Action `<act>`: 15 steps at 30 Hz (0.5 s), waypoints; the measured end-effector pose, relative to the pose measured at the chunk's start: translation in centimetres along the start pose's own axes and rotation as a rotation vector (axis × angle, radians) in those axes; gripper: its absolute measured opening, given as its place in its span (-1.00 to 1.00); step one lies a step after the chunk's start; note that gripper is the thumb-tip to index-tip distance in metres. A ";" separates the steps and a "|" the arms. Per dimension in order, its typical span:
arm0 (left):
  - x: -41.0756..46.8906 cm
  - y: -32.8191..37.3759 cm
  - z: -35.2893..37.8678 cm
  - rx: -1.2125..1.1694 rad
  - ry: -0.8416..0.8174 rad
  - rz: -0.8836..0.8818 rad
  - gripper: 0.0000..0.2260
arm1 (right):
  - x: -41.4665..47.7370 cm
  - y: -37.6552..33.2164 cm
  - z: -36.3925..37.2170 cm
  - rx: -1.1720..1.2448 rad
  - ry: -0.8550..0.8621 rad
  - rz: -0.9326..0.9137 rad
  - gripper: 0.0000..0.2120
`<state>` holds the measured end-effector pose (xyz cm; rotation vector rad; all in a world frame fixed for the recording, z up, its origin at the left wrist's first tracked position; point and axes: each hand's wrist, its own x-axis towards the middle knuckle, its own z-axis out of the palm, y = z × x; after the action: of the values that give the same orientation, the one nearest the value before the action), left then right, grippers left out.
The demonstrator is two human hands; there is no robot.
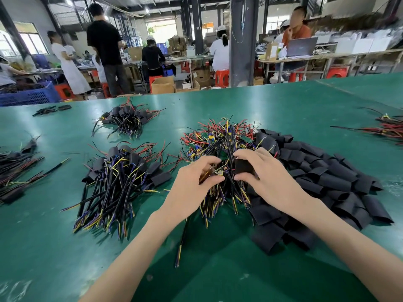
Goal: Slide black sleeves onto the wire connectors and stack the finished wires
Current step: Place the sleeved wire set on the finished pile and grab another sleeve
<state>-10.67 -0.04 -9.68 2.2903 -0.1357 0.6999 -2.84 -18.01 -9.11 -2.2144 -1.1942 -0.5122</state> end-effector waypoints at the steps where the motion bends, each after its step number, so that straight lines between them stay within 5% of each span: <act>1: 0.0 0.2 0.0 -0.042 0.000 -0.009 -0.70 | 0.0 0.0 0.0 -0.002 0.004 0.004 -0.62; 8: 0.1 0.6 -0.2 -0.184 0.014 -0.053 -0.90 | -0.1 -0.6 -0.4 -0.009 0.051 -0.068 -0.67; 15: 0.0 1.0 -0.4 -0.230 0.011 -0.036 -0.80 | 0.0 -0.3 -0.5 0.074 0.041 -0.022 -0.65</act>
<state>-11.15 -0.45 -8.83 2.0644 -0.1602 0.6436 -3.07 -18.20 -8.61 -2.1211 -1.1981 -0.5112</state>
